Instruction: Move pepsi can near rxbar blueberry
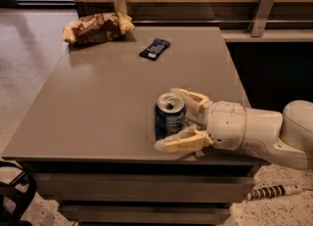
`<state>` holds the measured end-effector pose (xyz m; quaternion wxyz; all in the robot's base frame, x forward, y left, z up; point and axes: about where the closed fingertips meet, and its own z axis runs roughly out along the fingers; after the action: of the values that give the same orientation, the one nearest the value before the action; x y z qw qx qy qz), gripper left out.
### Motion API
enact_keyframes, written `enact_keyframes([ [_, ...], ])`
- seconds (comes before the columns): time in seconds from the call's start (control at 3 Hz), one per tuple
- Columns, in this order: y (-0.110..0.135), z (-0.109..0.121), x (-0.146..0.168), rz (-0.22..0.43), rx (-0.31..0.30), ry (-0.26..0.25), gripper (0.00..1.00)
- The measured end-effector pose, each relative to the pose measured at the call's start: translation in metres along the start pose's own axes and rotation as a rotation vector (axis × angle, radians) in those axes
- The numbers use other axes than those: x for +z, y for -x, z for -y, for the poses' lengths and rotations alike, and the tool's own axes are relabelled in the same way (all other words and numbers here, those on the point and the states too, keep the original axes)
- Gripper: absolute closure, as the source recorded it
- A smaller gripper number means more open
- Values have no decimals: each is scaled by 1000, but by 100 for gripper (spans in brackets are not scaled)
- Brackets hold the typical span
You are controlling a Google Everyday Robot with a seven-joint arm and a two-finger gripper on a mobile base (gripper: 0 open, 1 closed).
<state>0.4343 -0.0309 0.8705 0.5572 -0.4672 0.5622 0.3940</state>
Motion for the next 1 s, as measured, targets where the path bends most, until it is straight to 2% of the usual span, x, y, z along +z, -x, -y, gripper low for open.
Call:
enact_keyframes([
  [1.0,3,-3,5,-1,-7,12,89],
])
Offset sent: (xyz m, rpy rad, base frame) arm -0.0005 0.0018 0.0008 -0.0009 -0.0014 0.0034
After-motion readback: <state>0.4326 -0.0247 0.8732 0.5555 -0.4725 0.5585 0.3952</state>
